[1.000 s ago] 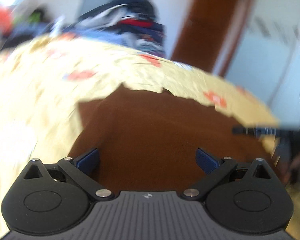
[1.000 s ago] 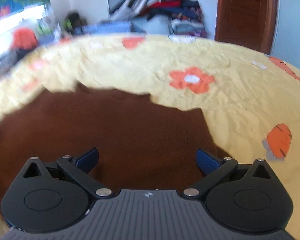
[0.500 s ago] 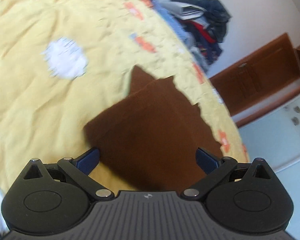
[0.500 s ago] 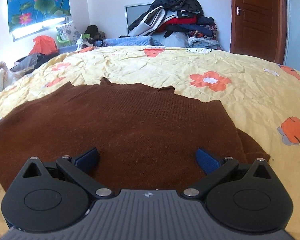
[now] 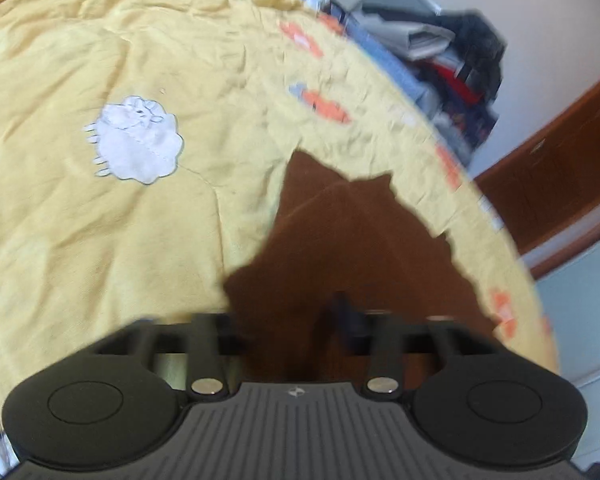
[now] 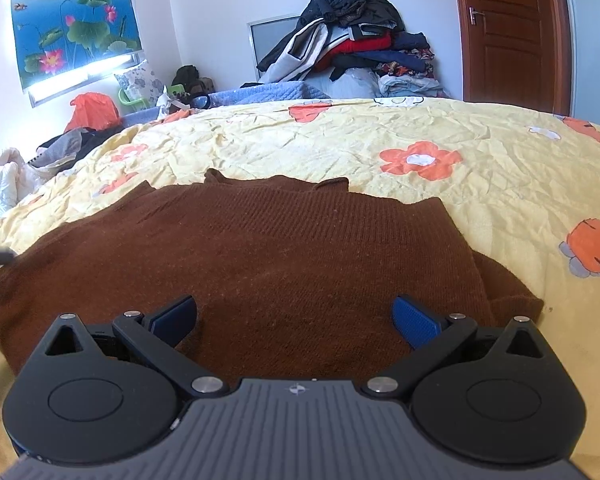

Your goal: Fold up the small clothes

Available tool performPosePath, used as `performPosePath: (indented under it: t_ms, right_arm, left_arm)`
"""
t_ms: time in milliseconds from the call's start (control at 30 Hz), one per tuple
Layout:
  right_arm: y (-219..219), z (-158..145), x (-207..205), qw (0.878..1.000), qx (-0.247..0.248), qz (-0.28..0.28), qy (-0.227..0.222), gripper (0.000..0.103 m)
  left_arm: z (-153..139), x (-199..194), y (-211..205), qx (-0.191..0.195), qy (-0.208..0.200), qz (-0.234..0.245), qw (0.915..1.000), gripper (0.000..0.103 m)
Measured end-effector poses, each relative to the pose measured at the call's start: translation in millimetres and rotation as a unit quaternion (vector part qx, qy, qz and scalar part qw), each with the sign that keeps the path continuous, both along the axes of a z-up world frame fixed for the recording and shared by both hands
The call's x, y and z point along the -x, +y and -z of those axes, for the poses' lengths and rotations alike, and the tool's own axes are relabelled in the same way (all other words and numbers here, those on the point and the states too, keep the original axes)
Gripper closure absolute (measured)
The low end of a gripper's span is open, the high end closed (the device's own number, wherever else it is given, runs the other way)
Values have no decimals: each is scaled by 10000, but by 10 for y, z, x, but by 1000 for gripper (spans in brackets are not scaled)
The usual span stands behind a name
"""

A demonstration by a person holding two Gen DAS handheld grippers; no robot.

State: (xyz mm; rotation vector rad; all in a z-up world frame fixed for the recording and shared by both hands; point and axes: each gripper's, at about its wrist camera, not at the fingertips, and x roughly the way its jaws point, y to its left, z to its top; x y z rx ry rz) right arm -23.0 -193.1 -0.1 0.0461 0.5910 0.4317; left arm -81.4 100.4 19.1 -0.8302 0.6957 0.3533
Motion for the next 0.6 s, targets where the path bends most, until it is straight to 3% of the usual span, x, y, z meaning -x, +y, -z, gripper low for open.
performPosePath:
  t_ms: [67,133,200,267,300,367,433,500,567,600]
  right_arm:
    - [-18,0,7,10000,-66,-1,3,0]
    - [-31,-2,12,9999,-123,-1,7,0]
    - [-51,-5,8,9998,-200,-2,30,0]
    - [-117,-27,-12,9989,-439,5,131,0]
    - [-181,-62,-33,9973,-684,28,267,0]
    - [-400,-168,-113,9854,-1549,42,709,0]
    - [-671,-233,-237,9569,-2661,-52,1161,0]
    - [-883,-205,-409,9189,-3548,-253,1705,0]
    - [-966,-123,-581,8944,-3862,-446,2210,0]
    - [-980,-82,-632,8919,-3841,-467,2341,0]
  left_arm:
    - [-17,-54,-7,-53,107,-23,9999,75]
    - [-59,-87,-36,-141,182,-61,9997,86]
    - [-199,-154,-197,-634,193,121,9977,88]
    - [-429,-229,-545,-1441,-64,686,9872,89]
    - [-552,-235,-775,-1873,-274,1045,9763,89]
    - [-713,-250,-1327,-2772,-664,1928,9389,89]
    - [-696,-253,-1859,-3271,-865,2898,8953,89]
    - [-530,-222,-2278,-3448,-927,3714,8571,89]
    - [-323,-186,-2552,-3582,-817,4166,8316,89]
    - [-250,-167,-2631,-3677,-753,4225,8250,89]
